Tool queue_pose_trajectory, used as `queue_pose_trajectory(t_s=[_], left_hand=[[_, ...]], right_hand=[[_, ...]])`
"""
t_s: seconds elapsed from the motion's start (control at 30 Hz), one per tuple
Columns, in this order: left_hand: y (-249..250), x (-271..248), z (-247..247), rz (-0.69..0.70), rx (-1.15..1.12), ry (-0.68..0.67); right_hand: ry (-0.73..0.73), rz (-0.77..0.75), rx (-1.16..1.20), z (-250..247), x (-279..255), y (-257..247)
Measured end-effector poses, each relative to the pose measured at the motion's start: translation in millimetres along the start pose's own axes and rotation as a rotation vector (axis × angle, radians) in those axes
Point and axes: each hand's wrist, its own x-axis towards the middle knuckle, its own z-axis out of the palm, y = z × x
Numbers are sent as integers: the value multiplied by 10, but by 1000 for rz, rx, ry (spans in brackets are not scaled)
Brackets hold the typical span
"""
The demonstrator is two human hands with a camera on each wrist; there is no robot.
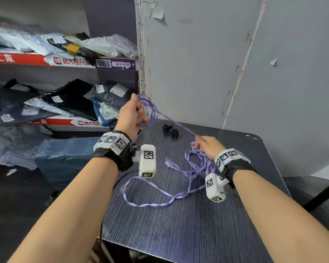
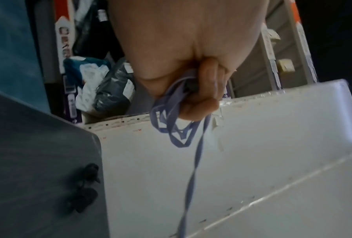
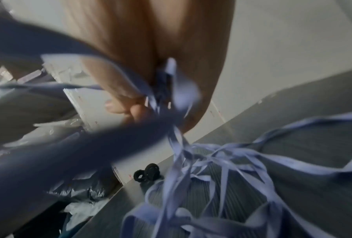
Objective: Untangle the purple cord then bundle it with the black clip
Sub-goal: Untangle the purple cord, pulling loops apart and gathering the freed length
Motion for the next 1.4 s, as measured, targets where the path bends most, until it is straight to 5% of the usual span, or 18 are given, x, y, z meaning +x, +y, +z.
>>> queue_pose_trajectory(t_s=[0.13,0.37,0.6,0.77,1.0,1.2,1.3,1.4], left_hand=[[-115,10,-27,24,100,2],[-131,-19,100,29,114,-30],[-152,-31,168,32,143,-126],[-87,-162,297,5,86,-258],[-5,-199,416,-50,-114,-364],[-123,-166,506,3,151,-237],[-277,-132,478,85,457,-170],[-411,-120,438,166,656,-184]], right_hand=[[18,36,-90,-26,91,-107],[265,-57,73,-28,128,-418],[105,-9,690,-32,76,-575],[267,-141,245,25,163,-571],[-70,-228,-528,211,144,-604],[-115,-424,-822,295,20,-636],[-70,-568,-718,329,21,-607],[24,-626,-320,304,-19,-592]])
